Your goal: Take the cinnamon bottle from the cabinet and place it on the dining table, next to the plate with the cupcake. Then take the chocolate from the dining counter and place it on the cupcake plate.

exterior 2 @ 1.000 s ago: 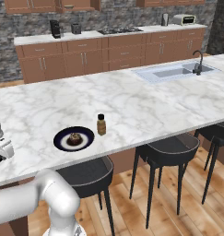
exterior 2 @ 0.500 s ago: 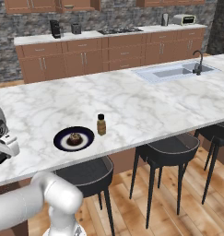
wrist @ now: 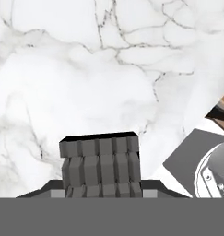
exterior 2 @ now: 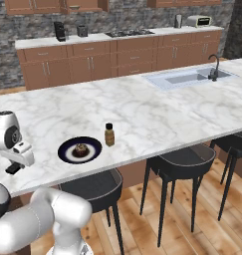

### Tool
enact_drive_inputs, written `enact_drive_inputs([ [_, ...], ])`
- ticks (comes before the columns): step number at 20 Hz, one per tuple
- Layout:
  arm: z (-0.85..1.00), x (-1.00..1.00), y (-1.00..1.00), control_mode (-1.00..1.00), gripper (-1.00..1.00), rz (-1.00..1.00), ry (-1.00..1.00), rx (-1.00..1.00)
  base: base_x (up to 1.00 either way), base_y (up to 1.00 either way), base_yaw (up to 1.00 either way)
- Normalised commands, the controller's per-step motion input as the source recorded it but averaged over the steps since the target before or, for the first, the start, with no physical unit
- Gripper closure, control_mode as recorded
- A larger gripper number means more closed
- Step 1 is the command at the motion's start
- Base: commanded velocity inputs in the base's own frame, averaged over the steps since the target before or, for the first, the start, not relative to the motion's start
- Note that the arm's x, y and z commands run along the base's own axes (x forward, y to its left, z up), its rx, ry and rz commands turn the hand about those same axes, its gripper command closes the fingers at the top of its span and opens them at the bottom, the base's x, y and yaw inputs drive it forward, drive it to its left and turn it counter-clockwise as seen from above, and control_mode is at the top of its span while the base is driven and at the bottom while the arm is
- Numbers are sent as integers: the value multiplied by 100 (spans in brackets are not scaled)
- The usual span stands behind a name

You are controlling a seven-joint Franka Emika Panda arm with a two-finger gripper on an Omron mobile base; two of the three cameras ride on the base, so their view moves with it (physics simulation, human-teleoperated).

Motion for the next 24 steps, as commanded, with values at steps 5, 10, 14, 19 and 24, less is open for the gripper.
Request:
enact_drive_inputs([
  [5, 15, 11, -51, -100, 100, 1, -2, -1, 0, 0, 0],
  [10, 18, 27, -49, -100, 100, 5, 0, -1, 0, 0, 0],
  [14, 18, 35, -48, -100, 100, 11, -1, 0, 0, 0, 0],
  [19, 18, 38, -45, -100, 100, 13, 0, 0, 0, 0, 0],
  [24, 9, 40, -30, -100, 100, 29, 0, 0, 0, 0, 0],
])
